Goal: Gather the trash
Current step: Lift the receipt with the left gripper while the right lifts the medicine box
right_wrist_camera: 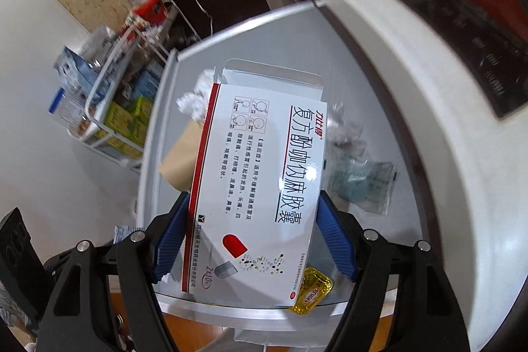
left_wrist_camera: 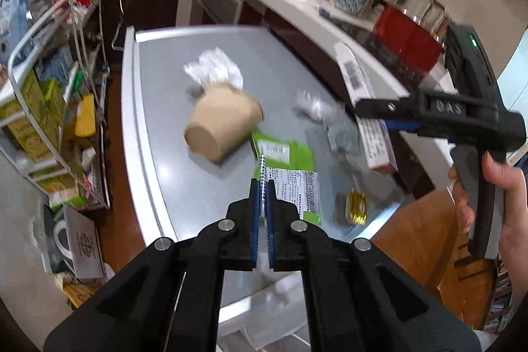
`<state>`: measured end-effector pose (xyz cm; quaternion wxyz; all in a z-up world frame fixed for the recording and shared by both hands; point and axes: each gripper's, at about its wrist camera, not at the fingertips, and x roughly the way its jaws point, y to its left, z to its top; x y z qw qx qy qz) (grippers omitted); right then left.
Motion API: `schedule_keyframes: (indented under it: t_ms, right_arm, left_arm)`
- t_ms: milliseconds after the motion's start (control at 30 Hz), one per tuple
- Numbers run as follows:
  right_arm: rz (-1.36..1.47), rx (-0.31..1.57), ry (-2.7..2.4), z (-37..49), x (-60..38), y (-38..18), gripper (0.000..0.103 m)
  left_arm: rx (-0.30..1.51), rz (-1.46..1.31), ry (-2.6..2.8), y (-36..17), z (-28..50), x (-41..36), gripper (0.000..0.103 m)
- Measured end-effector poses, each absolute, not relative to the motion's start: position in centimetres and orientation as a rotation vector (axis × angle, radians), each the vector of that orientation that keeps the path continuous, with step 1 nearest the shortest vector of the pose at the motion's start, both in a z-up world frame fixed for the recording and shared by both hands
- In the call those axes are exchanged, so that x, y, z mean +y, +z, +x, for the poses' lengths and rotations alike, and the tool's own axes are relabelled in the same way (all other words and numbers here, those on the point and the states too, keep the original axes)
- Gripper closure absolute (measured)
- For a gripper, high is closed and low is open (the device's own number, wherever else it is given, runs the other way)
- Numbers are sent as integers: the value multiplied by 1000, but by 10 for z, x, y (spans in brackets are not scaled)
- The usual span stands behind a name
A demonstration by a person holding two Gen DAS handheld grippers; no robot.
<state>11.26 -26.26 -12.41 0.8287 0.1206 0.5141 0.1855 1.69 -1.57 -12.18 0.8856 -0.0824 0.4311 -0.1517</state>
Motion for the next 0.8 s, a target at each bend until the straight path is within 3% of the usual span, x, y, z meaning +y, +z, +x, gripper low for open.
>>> schedule_keyframes:
  t_ms: [400, 800]
  right_arm:
    - [266, 895, 466, 67, -292, -44, 29]
    - [185, 902, 506, 2, -308, -33, 30]
  left_arm:
    - [691, -143, -298, -44, 4, -6, 98]
    - [650, -116, -301, -27, -33, -15, 98]
